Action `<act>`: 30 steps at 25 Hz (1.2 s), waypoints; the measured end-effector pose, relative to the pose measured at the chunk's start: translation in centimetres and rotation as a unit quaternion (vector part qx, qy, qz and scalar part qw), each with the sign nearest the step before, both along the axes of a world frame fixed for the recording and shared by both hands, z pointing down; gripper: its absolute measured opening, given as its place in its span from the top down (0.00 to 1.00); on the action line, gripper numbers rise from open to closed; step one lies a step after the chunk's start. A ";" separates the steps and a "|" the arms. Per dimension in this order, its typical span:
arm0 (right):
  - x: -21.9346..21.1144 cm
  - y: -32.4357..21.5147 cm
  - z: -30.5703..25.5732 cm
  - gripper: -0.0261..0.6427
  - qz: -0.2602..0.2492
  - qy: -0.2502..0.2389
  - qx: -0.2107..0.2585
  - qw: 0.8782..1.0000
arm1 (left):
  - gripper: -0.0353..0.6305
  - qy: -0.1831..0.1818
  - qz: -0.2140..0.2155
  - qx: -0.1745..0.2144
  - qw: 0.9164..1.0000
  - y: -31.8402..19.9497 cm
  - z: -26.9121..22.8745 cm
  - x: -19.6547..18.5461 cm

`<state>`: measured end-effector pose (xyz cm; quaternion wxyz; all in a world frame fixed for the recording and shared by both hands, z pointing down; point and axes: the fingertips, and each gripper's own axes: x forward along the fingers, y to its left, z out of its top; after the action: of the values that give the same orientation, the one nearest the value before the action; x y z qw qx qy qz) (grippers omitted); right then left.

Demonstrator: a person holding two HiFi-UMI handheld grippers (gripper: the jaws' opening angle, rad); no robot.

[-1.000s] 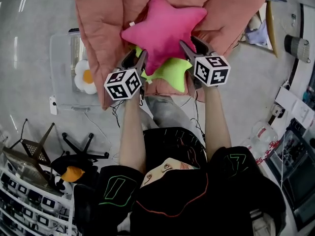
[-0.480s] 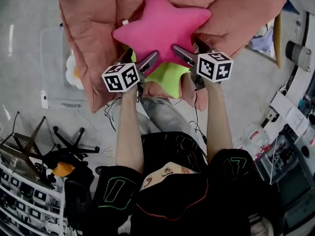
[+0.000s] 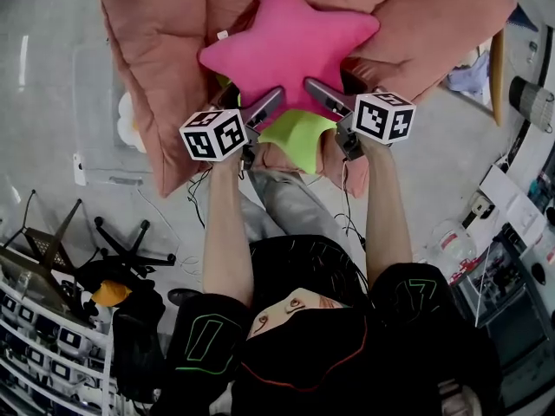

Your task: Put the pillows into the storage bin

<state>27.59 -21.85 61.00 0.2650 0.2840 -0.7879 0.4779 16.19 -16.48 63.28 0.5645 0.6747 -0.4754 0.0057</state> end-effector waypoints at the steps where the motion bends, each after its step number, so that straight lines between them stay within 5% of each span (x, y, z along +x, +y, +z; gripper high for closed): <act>1: 0.1 0.1 -0.1 0.35 0.001 0.001 0.002 1.000 | 0.25 -0.003 -0.005 0.004 1.000 0.1 -0.2 0.1; 12: -0.1 2.4 -5.9 0.40 0.010 -0.031 0.054 0.998 | 0.27 -0.035 -0.006 0.063 0.997 1.8 -6.2 -0.6; 30: -12.8 6.8 -17.5 0.40 -0.036 -0.082 0.139 0.986 | 0.27 -0.077 -0.055 0.151 0.984 7.0 -18.0 -13.1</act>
<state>14.76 -15.05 43.54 0.1739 0.2494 -0.8754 0.3758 3.06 -9.50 45.33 0.4173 0.7227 -0.5491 -0.0455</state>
